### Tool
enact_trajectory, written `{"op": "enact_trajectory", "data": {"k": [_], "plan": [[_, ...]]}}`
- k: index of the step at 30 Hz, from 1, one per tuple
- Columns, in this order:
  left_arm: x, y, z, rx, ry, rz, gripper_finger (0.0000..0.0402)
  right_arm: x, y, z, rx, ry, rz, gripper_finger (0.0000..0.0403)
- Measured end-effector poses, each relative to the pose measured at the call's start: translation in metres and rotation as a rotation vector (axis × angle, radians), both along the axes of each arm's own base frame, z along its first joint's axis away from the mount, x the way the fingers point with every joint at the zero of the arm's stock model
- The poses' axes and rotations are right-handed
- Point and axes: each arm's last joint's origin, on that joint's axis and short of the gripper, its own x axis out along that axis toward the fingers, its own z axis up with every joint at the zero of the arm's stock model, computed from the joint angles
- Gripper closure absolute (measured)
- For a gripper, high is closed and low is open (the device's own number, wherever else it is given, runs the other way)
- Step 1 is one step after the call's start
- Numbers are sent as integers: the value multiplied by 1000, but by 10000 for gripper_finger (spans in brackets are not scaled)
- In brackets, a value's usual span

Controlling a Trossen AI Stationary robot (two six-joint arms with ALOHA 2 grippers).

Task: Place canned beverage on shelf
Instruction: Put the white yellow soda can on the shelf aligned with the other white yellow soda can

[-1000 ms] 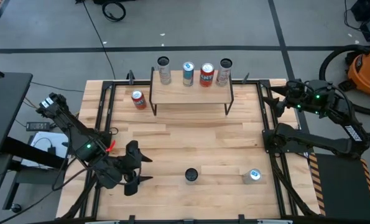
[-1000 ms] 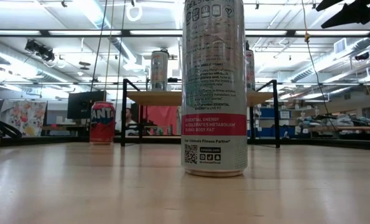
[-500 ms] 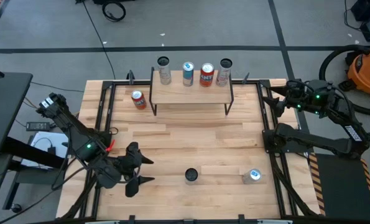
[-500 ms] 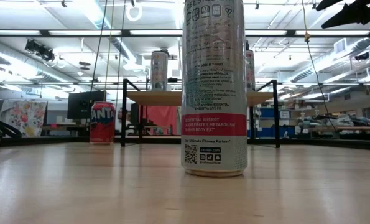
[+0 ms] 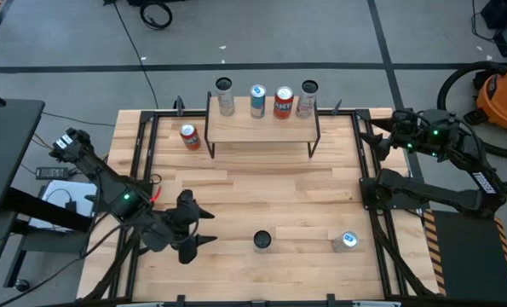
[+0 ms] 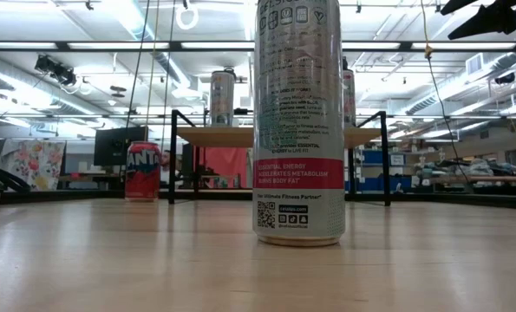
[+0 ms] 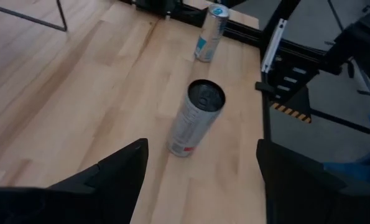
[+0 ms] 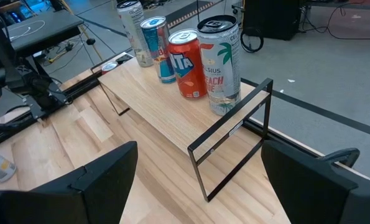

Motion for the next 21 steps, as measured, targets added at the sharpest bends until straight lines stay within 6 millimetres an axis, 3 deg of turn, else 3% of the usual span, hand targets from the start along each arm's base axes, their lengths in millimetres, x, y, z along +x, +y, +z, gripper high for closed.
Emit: {"op": "enact_trajectory", "data": {"k": [11, 21], "plan": [[1, 1, -5, -17, 54, -8, 91, 0, 0, 0, 1, 0, 1, 50], [4, -9, -26, -77, 201, 9, 113, 0, 0, 0, 10, -6, -3, 50]]}}
